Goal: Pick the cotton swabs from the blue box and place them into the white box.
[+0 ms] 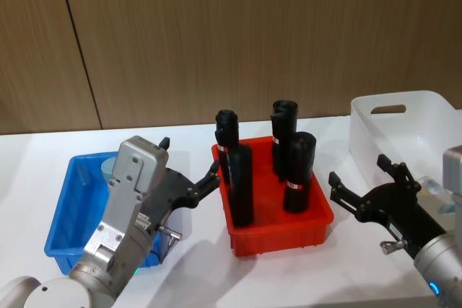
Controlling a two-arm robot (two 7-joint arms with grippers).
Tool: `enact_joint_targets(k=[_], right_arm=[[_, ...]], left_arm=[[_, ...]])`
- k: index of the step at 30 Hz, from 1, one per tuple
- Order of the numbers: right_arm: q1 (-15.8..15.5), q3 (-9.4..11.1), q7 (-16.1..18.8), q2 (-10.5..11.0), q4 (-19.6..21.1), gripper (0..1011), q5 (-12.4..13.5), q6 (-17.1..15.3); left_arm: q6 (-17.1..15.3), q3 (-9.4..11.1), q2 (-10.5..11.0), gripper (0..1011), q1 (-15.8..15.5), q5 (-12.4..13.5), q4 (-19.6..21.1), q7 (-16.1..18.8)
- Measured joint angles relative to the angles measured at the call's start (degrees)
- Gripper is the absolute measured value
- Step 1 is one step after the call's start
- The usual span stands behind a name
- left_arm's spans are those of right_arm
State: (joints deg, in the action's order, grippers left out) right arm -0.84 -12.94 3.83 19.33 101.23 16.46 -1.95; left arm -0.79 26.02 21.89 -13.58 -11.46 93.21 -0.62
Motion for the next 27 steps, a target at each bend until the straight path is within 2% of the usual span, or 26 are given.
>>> enact_joint_targets(k=[27], right_arm=[[0.3,0.1,0.6,0.0,-0.4,1001,0.0,0.0]], left_arm=[[0.0,0.0,0.0,1004,0.0,0.0,0.0,0.0]])
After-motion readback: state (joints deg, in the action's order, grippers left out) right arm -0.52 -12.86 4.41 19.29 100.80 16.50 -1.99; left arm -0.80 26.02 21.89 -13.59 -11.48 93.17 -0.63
